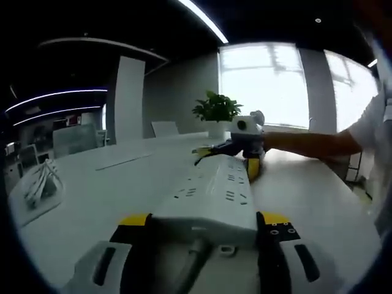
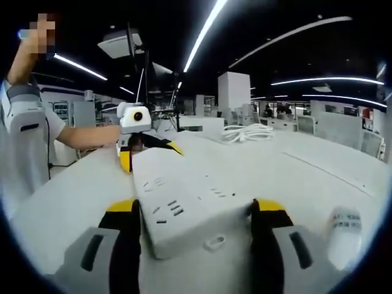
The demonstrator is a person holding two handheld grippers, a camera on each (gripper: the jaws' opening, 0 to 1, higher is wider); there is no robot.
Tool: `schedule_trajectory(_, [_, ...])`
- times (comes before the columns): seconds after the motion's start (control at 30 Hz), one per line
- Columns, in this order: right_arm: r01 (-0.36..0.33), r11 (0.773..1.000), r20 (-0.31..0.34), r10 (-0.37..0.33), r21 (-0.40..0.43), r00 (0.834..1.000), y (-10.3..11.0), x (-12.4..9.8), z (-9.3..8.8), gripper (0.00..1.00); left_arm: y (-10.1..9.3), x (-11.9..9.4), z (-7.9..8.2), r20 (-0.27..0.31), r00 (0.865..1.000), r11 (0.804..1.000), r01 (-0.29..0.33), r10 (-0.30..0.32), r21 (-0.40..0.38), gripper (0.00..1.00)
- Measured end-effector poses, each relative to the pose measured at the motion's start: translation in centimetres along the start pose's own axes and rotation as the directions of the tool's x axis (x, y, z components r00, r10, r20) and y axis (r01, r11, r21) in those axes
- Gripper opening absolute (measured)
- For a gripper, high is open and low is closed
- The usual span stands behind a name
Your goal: Straighten the power strip on the desk, plug the charger into it
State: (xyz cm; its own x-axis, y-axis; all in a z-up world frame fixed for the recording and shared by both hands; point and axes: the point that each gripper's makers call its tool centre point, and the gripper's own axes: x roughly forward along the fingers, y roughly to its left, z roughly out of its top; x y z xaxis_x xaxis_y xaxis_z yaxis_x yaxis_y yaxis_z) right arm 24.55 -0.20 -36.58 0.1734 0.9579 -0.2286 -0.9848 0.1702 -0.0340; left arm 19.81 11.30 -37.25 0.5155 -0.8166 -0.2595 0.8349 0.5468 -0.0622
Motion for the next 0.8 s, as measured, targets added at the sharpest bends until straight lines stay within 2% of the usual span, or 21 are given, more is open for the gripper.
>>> schedule_trajectory(0.8, [0.112,0.993,-0.007,-0.112,0.022,0.994,2.2,-1.2,-0.3,0.73,-1.0,0.0,-0.1,-0.008,0.995,0.995,0.098,-0.098,0.028,0.69])
